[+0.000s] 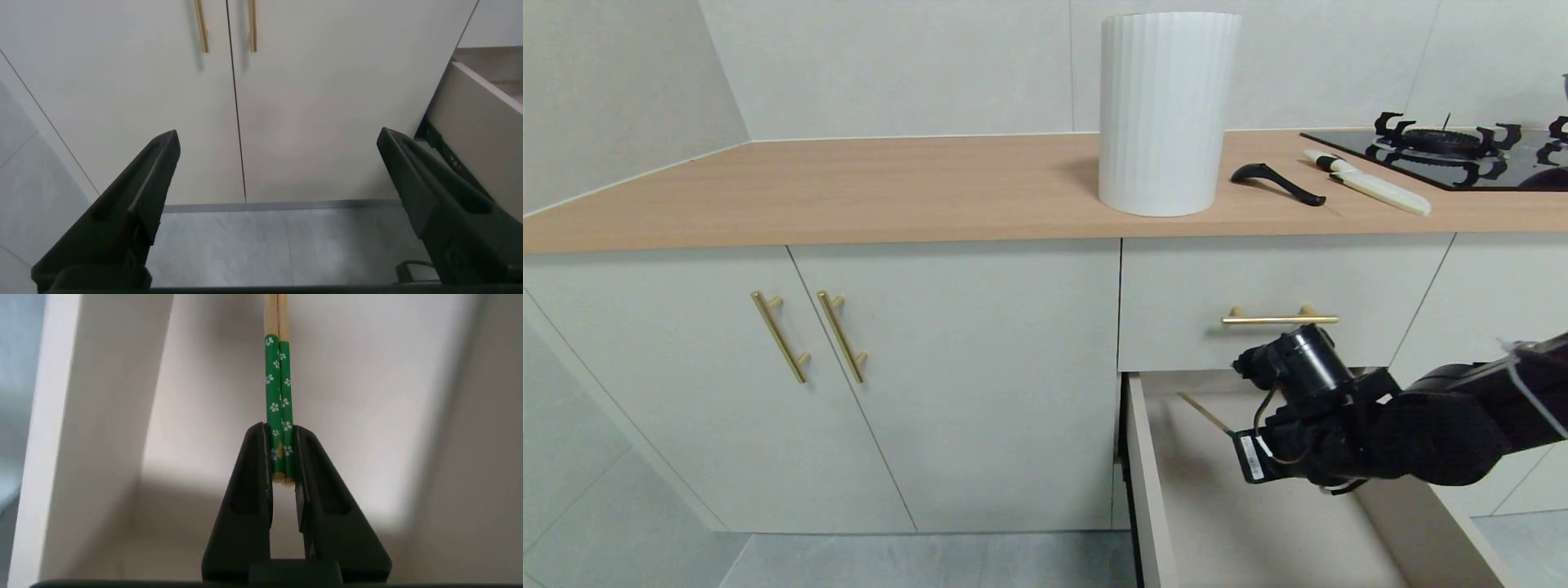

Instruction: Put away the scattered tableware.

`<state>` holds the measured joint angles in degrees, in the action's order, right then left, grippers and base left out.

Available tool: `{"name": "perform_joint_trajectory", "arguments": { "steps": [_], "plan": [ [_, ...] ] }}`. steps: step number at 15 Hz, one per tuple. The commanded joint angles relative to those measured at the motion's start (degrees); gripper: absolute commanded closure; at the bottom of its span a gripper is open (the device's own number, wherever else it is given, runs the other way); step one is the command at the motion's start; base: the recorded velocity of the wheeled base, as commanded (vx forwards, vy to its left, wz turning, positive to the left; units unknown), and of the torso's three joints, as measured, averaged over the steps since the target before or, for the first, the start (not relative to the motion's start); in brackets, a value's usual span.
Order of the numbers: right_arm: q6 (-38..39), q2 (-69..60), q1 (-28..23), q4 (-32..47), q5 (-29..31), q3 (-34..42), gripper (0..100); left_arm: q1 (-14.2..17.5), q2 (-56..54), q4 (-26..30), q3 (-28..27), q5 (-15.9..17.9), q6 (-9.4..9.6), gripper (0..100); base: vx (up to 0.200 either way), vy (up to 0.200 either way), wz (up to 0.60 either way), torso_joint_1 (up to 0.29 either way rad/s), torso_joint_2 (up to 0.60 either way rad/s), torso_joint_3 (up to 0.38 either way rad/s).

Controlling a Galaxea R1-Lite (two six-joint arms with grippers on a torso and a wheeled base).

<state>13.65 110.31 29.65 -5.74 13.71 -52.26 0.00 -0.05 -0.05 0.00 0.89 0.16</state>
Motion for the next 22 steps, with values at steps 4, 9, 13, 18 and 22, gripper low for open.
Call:
{"name": "perform_joint_trajectory", "arguments": {
  "steps": [4, 9, 13, 18, 22],
  "plan": [
    [2.5, 11.0, 1.6, -9.5, 3.5, 0.0, 100, 0.0, 0.0, 0.0, 0.0, 0.0, 0.02, 0, 0.0, 0.0, 0.0, 0.0, 0.0, 0.0],
    [3.1, 15.3, 2.6, -9.2, 3.6, 0.1, 100, 0.0, 0.0, 0.0, 0.0, 0.0, 0.02, 0, 0.0, 0.0, 0.0, 0.0, 0.0, 0.0],
    [3.2, 20.2, 3.5, -9.1, 4.3, 0.0, 100, 0.0, 0.0, 0.0, 0.0, 0.0, 0.02, 0, 0.0, 0.0, 0.0, 0.0, 0.0, 0.0],
    [4.9, 22.2, 3.5, -9.5, 4.0, -0.6, 100, 0.0, 0.0, 0.0, 0.0, 0.0, 0.02, 0, 0.0, 0.0, 0.0, 0.0, 0.0, 0.0],
    [5.5, 23.2, 3.5, -9.5, 4.0, -1.3, 100, 0.0, 0.0, 0.0, 0.0, 0.0, 0.02, 0, 0.0, 0.0, 0.0, 0.0, 0.0, 0.0]
  ]
}}
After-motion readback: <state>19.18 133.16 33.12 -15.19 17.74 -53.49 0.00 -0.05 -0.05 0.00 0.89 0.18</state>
